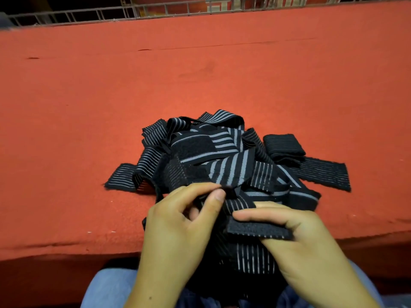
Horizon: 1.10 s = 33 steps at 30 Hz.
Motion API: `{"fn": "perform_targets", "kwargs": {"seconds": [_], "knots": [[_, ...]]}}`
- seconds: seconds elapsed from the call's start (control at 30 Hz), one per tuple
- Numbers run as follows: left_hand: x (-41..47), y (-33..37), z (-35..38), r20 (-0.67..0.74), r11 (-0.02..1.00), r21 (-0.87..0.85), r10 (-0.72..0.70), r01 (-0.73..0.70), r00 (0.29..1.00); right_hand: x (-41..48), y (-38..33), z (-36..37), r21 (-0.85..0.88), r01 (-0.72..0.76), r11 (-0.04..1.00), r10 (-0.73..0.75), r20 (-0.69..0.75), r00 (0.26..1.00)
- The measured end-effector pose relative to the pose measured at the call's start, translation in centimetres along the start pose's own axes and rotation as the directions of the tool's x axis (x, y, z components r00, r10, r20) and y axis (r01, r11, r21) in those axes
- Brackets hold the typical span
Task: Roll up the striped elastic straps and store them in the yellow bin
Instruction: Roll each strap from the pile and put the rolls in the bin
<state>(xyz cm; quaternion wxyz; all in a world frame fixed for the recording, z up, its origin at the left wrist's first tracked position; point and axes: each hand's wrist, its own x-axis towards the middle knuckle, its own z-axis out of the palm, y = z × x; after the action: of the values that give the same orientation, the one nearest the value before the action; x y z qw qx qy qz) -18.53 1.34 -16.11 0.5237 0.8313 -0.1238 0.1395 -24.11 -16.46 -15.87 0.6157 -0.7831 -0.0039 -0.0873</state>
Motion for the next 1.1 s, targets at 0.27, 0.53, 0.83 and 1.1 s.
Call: {"fn": "perform_targets", "kwargs": {"seconds": [0.27,0.53,0.83,1.1], "knots": [[2.1,-1.1,0.2,-0.019,0.971,-0.197,-0.140,0.133,0.990,-0.2,-0.5,-0.1,-0.076,-0.140,0.987,0.139,-0.008,0.990],[2.7,-1.9,0.8,-0.098,0.934,-0.305,-0.224,0.185,0.970,0.2,0.7,-0.3,-0.122,-0.215,0.969,0.213,-0.032,0.977],[6.7,-2.6,-2.0,-0.118,0.782,-0.530,-0.450,0.328,0.885,-1.0,2.2,-1.9,0.010,-0.400,0.917,0.400,-0.057,0.915],[4.2,-2.3,-2.1,0.158,0.952,-0.293,-0.043,0.088,0.986,-0.4,0.7,-1.2,0.044,-0.369,0.928,0.370,-0.029,0.929]]}}
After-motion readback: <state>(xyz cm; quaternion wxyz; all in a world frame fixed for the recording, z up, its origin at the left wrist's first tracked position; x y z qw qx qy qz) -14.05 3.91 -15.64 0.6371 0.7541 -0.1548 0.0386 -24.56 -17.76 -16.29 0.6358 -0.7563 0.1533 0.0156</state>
